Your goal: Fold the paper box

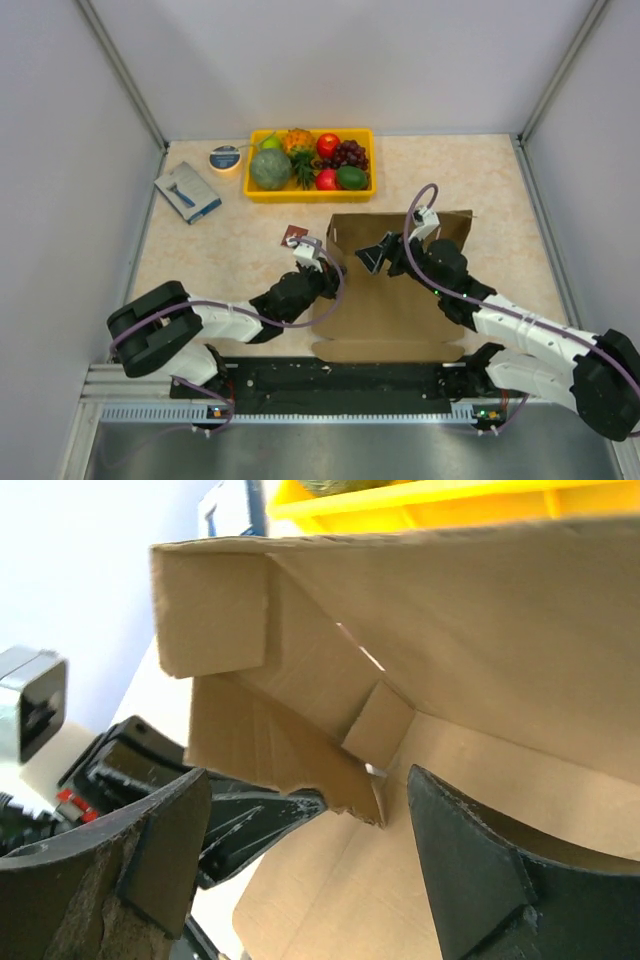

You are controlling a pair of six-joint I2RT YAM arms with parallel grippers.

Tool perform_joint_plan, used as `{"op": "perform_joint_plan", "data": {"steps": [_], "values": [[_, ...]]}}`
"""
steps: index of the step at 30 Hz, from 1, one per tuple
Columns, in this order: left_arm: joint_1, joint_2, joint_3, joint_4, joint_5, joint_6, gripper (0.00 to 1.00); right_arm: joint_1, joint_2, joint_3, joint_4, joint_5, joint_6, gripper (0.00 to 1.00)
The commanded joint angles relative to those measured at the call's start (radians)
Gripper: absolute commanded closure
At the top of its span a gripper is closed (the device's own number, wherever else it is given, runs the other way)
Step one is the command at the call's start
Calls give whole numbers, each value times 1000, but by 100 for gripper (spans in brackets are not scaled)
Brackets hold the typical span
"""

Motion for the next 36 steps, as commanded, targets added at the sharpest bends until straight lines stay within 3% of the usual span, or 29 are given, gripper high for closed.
{"op": "perform_joint_plan", "data": {"steps": [1, 3, 8, 10, 13, 17, 20, 23, 25, 36], "values": [[-6, 22, 13, -85, -21, 4, 100, 15, -17, 29, 85, -135, -191, 23], [-6, 19, 13, -90, -22, 4, 100, 15, -62, 75, -49, -48, -144, 23], [-7, 21, 9, -82, -21, 3, 100, 12, -142, 275, -442, 195, 185, 3], [-9, 22, 9, -81, -22, 4, 100, 10, -120, 354, -606, 238, 296, 1], [-9, 19, 9, -81, -22, 1, 100, 7, -117, 423, -690, 311, 478, 1], [-9, 18, 0, -73, -27, 1, 100, -1, -58, 474, -716, 312, 713, 1], [-9, 19, 1, -73, -24, 4, 100, -2, -2, 486, -715, 252, 853, 7], [-9, 16, -1, -71, -22, 6, 100, -1, 41, 501, -713, 232, 917, 10], [-9, 15, -5, -62, -21, 7, 100, -4, 58, 509, -705, 253, 939, 19], [-10, 4, -25, -41, -18, 9, 100, -2, 231, 554, -607, 284, 938, 40]]}}
